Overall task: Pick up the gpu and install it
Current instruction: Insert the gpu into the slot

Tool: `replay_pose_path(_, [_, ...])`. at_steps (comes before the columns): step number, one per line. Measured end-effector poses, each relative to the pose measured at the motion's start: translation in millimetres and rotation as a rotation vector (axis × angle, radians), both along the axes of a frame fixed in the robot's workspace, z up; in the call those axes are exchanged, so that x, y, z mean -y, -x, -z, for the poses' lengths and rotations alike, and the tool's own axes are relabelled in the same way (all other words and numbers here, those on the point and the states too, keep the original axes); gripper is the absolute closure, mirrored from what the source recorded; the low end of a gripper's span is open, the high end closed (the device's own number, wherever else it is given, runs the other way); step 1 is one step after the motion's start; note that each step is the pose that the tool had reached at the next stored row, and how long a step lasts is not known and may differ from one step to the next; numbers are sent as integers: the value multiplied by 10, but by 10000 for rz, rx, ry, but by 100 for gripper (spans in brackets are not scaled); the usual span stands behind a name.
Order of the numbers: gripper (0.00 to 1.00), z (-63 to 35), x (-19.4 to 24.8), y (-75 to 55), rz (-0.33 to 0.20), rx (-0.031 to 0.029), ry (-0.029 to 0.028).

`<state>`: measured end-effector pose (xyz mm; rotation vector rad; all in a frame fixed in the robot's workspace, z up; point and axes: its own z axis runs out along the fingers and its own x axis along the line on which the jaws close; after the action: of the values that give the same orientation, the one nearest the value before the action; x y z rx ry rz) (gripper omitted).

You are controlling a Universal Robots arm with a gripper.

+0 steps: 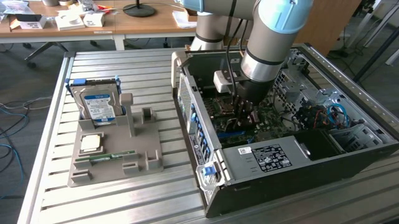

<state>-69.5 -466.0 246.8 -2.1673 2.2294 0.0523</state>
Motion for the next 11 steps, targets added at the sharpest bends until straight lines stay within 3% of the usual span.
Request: replay_pose_path(11, [74,14,0,0,0,1,-6])
